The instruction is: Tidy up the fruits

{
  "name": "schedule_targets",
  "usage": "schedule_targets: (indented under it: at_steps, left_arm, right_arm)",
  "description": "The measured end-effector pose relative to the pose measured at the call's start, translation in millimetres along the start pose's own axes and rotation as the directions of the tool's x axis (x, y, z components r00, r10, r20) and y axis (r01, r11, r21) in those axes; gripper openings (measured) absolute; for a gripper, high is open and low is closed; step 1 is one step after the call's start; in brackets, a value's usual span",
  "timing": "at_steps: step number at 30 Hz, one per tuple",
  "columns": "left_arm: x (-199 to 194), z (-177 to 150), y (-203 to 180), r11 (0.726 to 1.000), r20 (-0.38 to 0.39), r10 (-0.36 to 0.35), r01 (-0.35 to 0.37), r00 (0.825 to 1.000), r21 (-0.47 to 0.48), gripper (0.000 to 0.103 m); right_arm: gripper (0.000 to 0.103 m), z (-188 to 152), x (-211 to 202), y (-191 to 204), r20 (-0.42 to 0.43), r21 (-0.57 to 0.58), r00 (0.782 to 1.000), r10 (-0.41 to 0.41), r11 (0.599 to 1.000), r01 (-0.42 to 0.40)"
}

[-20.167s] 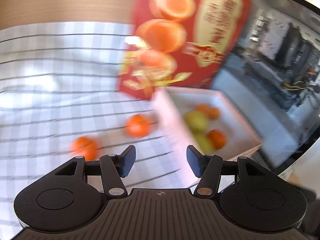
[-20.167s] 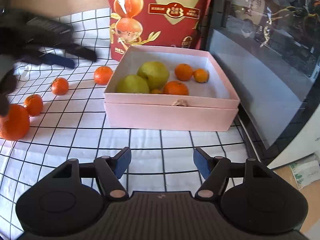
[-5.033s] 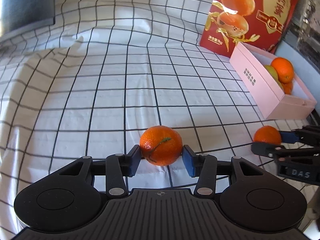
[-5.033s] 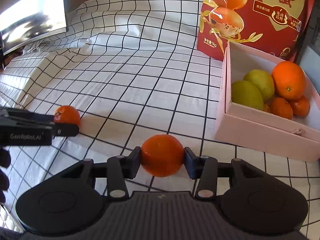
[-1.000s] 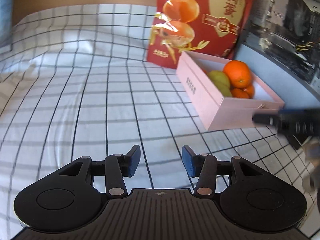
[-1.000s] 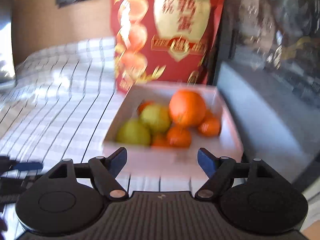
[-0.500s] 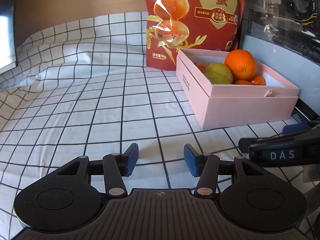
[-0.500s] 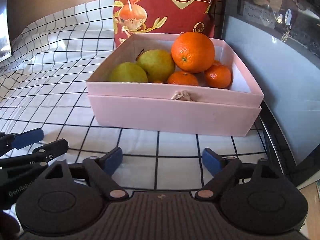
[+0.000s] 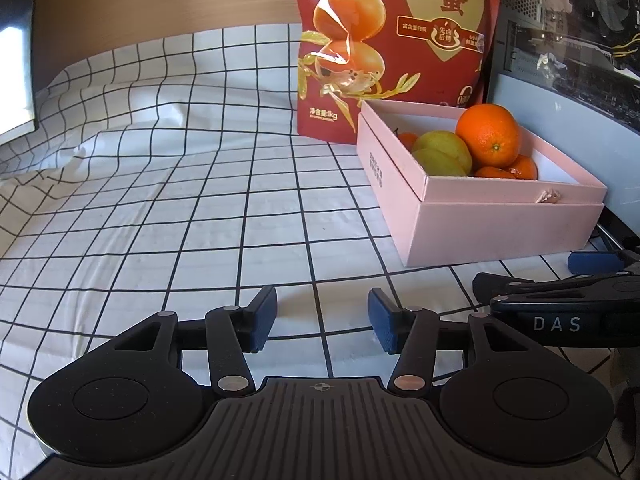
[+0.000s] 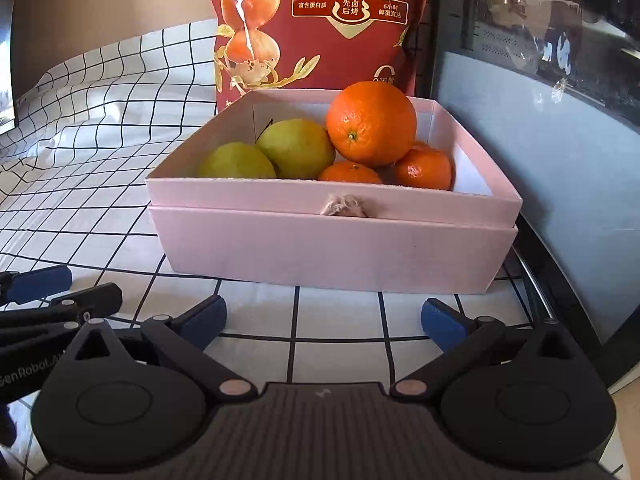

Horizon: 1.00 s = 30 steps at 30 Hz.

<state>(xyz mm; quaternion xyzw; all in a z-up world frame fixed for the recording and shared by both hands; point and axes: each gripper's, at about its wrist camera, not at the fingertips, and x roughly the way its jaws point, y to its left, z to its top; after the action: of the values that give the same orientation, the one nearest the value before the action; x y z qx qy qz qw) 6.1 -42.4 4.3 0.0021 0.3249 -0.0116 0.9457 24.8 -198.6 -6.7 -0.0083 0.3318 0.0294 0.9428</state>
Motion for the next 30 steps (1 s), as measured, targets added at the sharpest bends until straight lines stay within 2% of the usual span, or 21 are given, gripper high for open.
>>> schedule_targets:
  at_steps: [30]
  left_arm:
    - [1.0, 0.5, 0.0, 1.0, 0.001, -0.002, 0.002, 1.0, 0.003, 0.056]
  right_arm:
    - [0.103, 0.8, -0.3, -1.0, -0.001, 0.006, 1.0, 0.006, 1.0, -0.006]
